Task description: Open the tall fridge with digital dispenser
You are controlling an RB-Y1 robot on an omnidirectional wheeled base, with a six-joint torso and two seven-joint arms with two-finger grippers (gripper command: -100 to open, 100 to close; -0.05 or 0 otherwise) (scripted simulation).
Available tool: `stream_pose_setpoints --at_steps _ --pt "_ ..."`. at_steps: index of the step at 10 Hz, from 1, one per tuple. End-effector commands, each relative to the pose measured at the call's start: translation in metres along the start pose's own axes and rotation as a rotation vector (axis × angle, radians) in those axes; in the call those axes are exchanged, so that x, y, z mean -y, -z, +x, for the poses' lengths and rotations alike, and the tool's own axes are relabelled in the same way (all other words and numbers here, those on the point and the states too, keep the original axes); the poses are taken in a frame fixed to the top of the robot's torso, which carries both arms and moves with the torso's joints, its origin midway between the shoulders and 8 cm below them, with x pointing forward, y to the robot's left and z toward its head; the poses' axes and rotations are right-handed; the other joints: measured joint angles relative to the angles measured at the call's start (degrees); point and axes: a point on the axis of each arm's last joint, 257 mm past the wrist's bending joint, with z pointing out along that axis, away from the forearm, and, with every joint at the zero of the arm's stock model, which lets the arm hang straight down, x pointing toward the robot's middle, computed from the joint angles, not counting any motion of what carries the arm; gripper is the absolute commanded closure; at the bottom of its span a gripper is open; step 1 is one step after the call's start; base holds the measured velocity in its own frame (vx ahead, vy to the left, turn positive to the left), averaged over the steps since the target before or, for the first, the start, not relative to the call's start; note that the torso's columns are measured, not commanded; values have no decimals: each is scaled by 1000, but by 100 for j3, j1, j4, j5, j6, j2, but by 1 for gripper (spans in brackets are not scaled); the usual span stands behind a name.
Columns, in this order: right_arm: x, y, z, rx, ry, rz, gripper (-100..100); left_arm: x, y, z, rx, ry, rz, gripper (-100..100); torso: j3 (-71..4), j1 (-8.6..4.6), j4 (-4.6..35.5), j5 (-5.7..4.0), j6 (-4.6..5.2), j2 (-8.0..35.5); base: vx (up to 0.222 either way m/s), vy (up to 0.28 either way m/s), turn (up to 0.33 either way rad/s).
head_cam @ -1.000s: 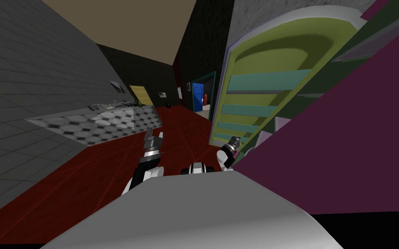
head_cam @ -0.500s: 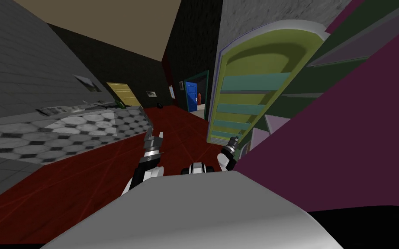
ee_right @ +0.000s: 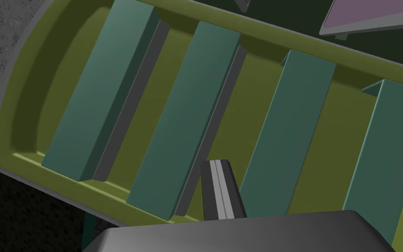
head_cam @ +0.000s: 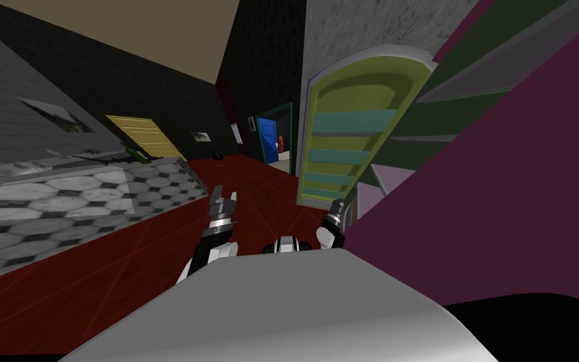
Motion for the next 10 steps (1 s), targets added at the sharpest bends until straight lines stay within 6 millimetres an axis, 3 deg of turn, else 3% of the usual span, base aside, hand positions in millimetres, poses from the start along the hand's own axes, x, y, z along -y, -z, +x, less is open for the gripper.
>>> stream_pose_setpoints --at_steps 1,9,10 --pt "11 -3 -5 7 -2 -2 -100 0 0 0 0 0 0 0 13 -18 6 -4 2 21 -12 -12 -15" --pt "61 -15 -18 34 -13 11 -100 0 0 0 0 0 0 0 5 -4 2 -1 4 6 -16 -16 -36" --pt "57 -14 -18 31 -15 8 -100 0 0 0 0 0 0 0 6 -5 3 -1 4 9 -4 -6 -5"
